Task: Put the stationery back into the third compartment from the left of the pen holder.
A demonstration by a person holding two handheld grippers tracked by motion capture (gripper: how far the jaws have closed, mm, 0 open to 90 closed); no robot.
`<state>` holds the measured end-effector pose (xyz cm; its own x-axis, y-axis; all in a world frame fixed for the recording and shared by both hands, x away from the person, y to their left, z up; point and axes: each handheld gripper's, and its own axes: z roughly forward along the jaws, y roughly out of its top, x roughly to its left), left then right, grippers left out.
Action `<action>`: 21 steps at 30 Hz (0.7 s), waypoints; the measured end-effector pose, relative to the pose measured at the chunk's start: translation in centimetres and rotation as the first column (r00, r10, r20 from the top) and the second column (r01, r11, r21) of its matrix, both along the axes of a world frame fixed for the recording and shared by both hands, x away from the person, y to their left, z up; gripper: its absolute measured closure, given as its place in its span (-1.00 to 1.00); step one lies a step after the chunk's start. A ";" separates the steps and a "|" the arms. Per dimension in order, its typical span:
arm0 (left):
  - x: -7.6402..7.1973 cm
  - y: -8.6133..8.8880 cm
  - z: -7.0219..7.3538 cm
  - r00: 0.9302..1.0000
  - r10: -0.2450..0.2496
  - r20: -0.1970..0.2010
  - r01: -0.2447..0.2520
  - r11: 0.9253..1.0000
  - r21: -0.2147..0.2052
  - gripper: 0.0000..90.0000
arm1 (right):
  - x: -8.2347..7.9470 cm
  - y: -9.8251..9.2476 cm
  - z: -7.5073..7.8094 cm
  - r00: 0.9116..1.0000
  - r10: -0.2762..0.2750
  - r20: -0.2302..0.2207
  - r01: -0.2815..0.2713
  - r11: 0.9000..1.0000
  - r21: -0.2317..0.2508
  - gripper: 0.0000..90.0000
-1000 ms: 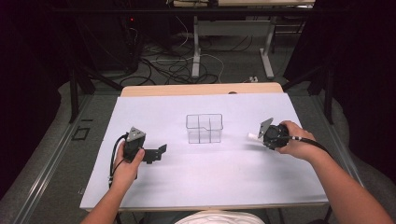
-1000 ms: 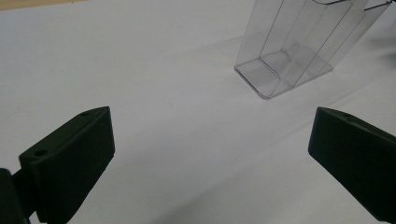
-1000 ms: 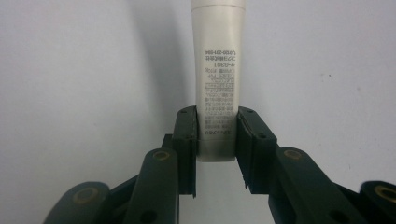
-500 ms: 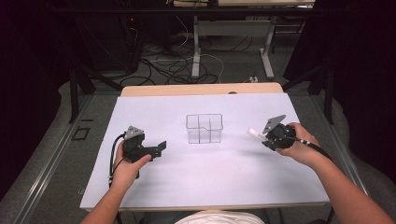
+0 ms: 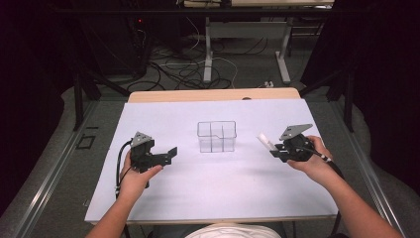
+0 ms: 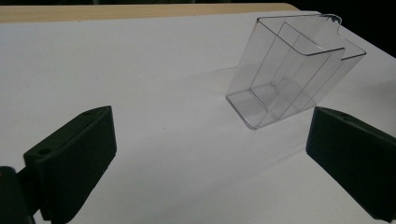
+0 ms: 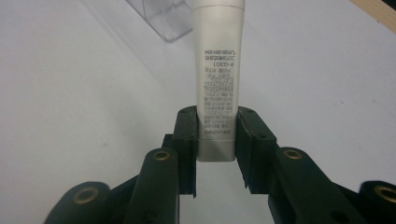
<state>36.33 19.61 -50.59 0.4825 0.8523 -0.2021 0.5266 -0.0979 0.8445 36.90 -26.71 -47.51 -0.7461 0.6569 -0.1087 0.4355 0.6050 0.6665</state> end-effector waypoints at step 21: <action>-1.0 -1.9 1.4 0.994 -0.064 0.088 0.069 0.996 -0.059 -0.49 | -1.7 4.9 -1.3 0.986 0.018 0.163 -0.080 0.919 0.386 0.58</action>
<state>35.29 17.66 -49.22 0.5556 0.8048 -0.2088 0.4459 -0.0765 0.8918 35.23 -21.82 -48.86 -0.7732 0.6333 0.0336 0.2860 0.3009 0.9098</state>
